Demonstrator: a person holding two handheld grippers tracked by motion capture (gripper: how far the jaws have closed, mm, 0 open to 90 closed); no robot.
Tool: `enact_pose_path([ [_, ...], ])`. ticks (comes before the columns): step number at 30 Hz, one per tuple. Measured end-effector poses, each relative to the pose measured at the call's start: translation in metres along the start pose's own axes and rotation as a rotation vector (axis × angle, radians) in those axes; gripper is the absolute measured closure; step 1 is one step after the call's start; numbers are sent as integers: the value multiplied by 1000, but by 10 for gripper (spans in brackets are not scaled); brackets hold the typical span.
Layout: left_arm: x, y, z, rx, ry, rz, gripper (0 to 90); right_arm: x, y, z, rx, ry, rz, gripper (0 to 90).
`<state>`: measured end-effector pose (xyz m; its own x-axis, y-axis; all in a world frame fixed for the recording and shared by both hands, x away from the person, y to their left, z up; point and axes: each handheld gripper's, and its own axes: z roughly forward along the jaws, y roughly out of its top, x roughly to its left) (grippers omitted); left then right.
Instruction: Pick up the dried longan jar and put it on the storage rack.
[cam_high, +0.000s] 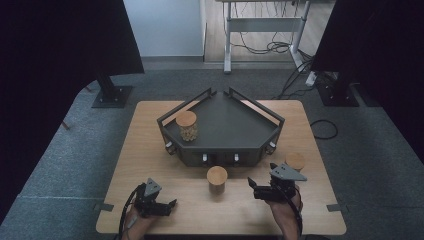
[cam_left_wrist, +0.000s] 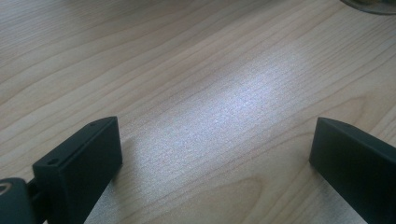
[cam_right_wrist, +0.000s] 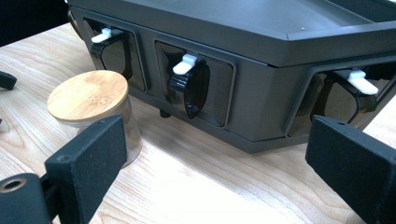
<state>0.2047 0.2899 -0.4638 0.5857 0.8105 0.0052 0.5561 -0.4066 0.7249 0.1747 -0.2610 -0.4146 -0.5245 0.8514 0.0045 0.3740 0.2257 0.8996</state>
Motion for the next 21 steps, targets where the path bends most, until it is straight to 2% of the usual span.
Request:
enact_pose_path([
  [21, 0, 0, 0, 1, -2, 3, 22, 8, 4, 8, -10, 25, -13, 52],
])
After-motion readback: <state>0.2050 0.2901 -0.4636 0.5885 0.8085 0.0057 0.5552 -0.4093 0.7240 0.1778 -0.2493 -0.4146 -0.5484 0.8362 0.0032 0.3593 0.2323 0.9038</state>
